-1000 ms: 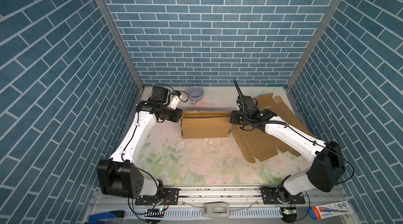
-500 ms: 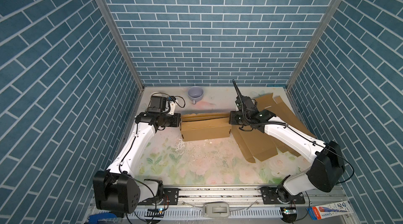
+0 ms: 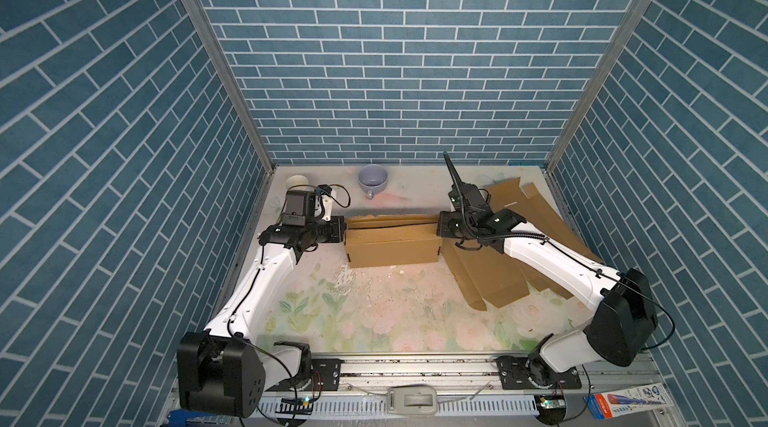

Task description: Fold the paper box

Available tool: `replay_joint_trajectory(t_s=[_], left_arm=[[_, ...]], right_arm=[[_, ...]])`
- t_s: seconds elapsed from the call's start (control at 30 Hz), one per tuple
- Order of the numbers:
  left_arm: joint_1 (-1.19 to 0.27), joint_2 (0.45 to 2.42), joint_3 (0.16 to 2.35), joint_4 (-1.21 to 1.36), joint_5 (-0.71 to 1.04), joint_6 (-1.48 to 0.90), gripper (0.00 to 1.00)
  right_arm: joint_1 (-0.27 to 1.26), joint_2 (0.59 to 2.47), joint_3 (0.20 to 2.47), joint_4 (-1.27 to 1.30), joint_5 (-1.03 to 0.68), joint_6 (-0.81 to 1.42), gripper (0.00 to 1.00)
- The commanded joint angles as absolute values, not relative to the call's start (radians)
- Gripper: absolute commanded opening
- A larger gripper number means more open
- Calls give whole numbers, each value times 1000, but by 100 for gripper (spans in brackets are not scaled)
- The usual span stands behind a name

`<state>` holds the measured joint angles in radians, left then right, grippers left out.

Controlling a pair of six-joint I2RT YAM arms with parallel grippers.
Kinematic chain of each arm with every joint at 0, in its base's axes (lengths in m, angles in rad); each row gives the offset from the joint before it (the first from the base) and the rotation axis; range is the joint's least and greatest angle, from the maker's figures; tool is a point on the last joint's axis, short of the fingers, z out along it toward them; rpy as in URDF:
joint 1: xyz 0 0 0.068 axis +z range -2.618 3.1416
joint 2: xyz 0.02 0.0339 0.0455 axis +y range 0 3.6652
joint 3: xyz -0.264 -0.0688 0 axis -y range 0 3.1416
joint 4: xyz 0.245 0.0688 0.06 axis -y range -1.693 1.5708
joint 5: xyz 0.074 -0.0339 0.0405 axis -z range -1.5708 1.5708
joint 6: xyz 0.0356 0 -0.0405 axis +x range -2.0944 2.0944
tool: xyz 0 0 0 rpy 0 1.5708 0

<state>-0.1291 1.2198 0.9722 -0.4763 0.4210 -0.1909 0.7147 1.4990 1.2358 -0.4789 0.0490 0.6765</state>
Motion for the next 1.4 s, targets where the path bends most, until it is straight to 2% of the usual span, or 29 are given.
replay_joint_trajectory(t_s=[0.0,0.43,0.6,0.73,0.93,1.1,1.2,1.37], left_arm=[[-138,1229,921,-539,468,-212,0],[-138,1187,810,-472,468,-231,0],[-138,1183,787,-459,466,-227,0],[-138,1182,777,-451,464,-224,0],[-138,1183,770,-443,462,-218,0],[-138,1185,776,-443,464,-212,0],[-138,1190,777,-441,464,-211,0],[-138,1189,776,-445,461,-209,0]], right_arm=[[726,1524,1210,-583,40,720,0],[724,1500,1207,-547,20,736,0],[700,1472,1213,-518,-52,717,0],[644,1436,1225,-520,-138,672,10],[557,1410,1279,-601,-260,526,34],[564,1394,1387,-718,-186,210,52],[652,1380,1386,-692,-59,-49,61],[754,1450,1433,-673,60,-376,74]])
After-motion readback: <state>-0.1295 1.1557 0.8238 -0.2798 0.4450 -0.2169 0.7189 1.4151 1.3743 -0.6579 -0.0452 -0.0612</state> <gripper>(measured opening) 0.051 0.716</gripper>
